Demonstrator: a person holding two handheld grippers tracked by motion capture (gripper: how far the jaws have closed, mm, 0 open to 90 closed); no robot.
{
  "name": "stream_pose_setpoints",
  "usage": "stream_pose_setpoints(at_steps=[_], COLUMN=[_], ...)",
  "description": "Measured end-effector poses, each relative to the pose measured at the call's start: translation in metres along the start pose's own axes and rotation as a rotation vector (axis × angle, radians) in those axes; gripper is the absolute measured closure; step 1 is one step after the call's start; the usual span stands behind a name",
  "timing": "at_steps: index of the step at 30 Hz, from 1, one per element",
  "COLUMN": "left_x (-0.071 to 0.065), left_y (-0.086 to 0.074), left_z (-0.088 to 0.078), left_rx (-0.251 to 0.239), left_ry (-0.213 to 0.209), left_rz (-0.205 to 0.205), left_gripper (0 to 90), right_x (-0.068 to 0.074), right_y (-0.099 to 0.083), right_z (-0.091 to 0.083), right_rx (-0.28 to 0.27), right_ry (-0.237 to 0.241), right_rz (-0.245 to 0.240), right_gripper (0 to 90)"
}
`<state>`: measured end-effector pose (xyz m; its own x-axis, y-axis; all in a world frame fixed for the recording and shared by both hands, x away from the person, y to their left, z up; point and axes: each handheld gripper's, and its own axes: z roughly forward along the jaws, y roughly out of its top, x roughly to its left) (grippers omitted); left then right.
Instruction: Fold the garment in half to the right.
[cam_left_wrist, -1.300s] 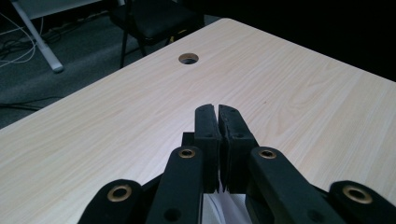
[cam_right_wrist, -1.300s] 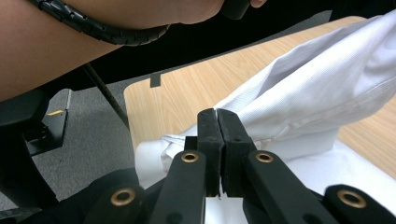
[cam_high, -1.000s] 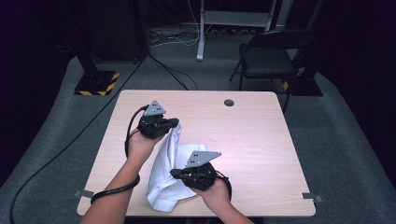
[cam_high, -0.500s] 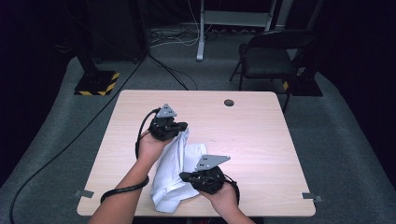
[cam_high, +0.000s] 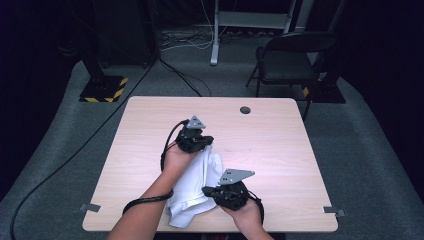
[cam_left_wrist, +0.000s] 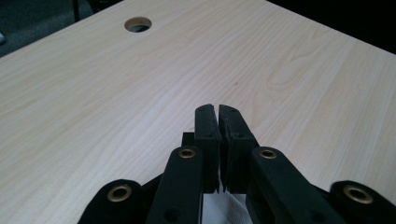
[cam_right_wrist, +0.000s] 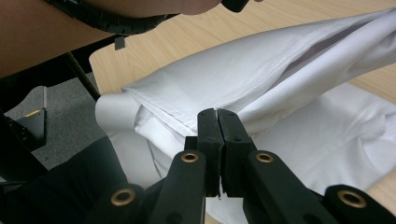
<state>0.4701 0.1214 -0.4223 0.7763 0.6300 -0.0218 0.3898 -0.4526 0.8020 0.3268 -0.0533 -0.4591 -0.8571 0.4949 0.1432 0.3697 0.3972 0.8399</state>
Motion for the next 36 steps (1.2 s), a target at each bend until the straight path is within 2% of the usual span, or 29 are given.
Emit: stream_pose_setpoints(at_steps=[11, 18, 22, 29, 33, 36], left_x=[-0.002, -0.001, -0.001, 0.000, 0.001, 0.002], left_y=[-0.006, -0.013, -0.017, -0.022, -0.024, -0.026], left_z=[0.019, 0.033, 0.040, 0.048, 0.049, 0.048], left_rx=[0.028, 0.070, 0.073, 0.086, 0.089, 0.085], left_ry=[-0.010, -0.017, -0.023, -0.033, -0.030, -0.031], left_rz=[-0.016, -0.028, -0.050, -0.064, -0.070, -0.073], left_gripper=[86.2, 86.1, 86.0, 85.3, 80.6, 73.4], right_x=[-0.007, -0.009, -0.011, -0.015, -0.016, -0.018], right_y=[-0.014, -0.024, -0.028, -0.035, -0.037, -0.039], right_z=[-0.001, 0.003, 0.003, 0.005, 0.005, 0.007], right_rx=[0.028, 0.063, 0.073, 0.089, 0.096, 0.102], right_ry=[-0.028, -0.044, -0.044, -0.054, -0.052, -0.054], right_rz=[0.016, 0.018, 0.033, 0.052, 0.064, 0.069], right_gripper=[88.5, 88.5, 88.4, 88.2, 88.1, 88.3])
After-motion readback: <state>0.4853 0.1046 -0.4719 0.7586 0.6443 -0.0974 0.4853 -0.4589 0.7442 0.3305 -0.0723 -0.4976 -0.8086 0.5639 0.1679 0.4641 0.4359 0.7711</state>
